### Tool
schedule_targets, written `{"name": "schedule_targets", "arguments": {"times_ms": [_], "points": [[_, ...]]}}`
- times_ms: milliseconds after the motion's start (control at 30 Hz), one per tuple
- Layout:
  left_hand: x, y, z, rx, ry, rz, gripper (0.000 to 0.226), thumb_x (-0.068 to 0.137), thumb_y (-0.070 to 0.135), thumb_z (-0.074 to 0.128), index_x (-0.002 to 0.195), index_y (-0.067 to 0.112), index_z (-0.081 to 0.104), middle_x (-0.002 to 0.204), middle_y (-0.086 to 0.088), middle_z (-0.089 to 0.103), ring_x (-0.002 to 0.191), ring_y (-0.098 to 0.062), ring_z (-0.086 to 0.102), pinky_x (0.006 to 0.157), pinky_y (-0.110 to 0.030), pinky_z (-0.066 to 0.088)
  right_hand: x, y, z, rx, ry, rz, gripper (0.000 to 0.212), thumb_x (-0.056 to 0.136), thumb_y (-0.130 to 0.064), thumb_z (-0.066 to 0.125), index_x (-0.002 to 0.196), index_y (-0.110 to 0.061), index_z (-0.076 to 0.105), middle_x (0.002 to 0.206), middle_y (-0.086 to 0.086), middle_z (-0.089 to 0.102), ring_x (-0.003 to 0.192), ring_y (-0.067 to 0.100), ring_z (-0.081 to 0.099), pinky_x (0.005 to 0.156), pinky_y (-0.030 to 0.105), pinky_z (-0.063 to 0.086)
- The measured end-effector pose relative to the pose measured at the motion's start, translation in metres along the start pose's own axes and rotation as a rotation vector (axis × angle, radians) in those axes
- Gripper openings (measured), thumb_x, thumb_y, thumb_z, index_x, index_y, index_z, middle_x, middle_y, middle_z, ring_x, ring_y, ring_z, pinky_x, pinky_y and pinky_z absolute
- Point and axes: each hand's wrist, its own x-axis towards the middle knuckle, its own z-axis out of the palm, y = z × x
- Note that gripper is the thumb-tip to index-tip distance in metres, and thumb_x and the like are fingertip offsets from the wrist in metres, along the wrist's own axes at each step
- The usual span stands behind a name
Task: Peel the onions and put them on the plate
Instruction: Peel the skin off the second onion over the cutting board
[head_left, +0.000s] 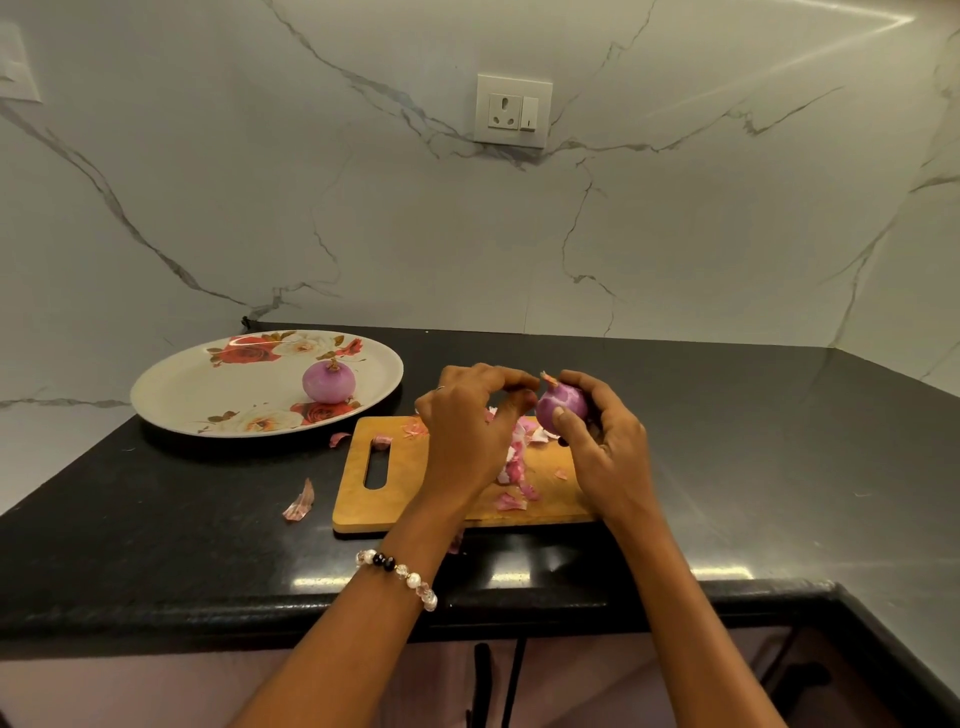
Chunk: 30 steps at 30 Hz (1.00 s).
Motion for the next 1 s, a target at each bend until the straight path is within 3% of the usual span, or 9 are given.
{"name": "schedule_targets", "arguments": {"times_ms": [200, 433, 533, 600, 767, 933, 1000], "points": [[-0.001, 0.0036, -0.0005, -0.068, -0.127, -0.083, 0.016, 0.082, 0.031, 0.071, 0.088, 0.039, 0.059, 0.086, 0.028, 0.054, 0.094, -0.01, 0.056, 0.085, -0.054, 0.045, -0.0011, -0.0001, -0.0011, -0.009, -0.052, -0.027, 0.042, 0.085, -0.031, 0.058, 0.126, -0.02, 0.058, 0.113, -0.01, 0.063, 0.103, 0.007, 0.064, 0.085, 0.023, 0.056], [-0.0007, 0.0066, -0.0012, -0.01, -0.148, -0.093, 0.01, 0.084, 0.025, 0.07, 0.093, 0.022, 0.069, 0.08, 0.029, 0.048, 0.092, -0.011, 0.052, 0.085, -0.053, 0.044, -0.0018, 0.0007, -0.0007, -0.017, -0.074, -0.028, 0.045, 0.085, -0.028, 0.056, 0.129, -0.018, 0.057, 0.116, -0.006, 0.062, 0.103, 0.013, 0.065, 0.086, 0.03, 0.058], [-0.0013, 0.0088, -0.0014, 0.048, -0.185, -0.063, 0.01, 0.088, 0.024, 0.064, 0.098, 0.022, 0.067, 0.088, 0.019, 0.058, 0.098, -0.012, 0.048, 0.088, -0.043, 0.036, -0.0018, 0.0011, -0.0009, -0.017, -0.077, -0.033, 0.042, 0.086, -0.028, 0.056, 0.128, -0.021, 0.057, 0.115, -0.008, 0.062, 0.102, 0.012, 0.065, 0.086, 0.029, 0.058], [-0.0019, 0.0076, 0.0, 0.086, -0.214, -0.054, 0.013, 0.091, 0.022, 0.06, 0.103, 0.021, 0.065, 0.099, 0.009, 0.063, 0.103, -0.014, 0.046, 0.082, -0.032, 0.026, -0.0023, 0.0004, -0.0011, -0.014, -0.084, -0.037, 0.041, 0.086, -0.027, 0.056, 0.127, -0.022, 0.056, 0.114, -0.011, 0.062, 0.102, 0.009, 0.064, 0.087, 0.026, 0.056], [-0.0034, 0.0033, 0.0042, 0.17, -0.259, -0.037, 0.014, 0.093, 0.014, 0.053, 0.104, 0.019, 0.058, 0.104, 0.004, 0.058, 0.104, -0.016, 0.041, 0.082, -0.033, 0.024, -0.0023, -0.001, -0.0001, -0.029, -0.103, -0.027, 0.041, 0.086, -0.029, 0.056, 0.126, -0.024, 0.055, 0.113, -0.015, 0.061, 0.102, 0.002, 0.063, 0.085, 0.019, 0.053], [-0.0049, 0.0028, 0.005, 0.213, -0.215, 0.022, 0.017, 0.084, 0.015, 0.042, 0.096, 0.019, 0.054, 0.099, 0.002, 0.053, 0.097, -0.016, 0.04, 0.079, -0.032, 0.023, -0.0013, 0.0029, 0.0013, -0.005, -0.102, 0.029, 0.049, 0.086, -0.035, 0.058, 0.131, -0.018, 0.056, 0.118, -0.003, 0.063, 0.104, 0.018, 0.065, 0.088, 0.038, 0.058], [-0.0049, 0.0037, 0.0044, 0.194, -0.204, 0.045, 0.021, 0.08, 0.015, 0.04, 0.094, 0.02, 0.054, 0.097, 0.003, 0.054, 0.095, -0.016, 0.041, 0.077, -0.032, 0.022, -0.0004, 0.0043, 0.0013, 0.02, -0.107, 0.054, 0.052, 0.086, -0.035, 0.058, 0.134, -0.015, 0.055, 0.12, 0.002, 0.063, 0.104, 0.021, 0.066, 0.086, 0.039, 0.059]]}}
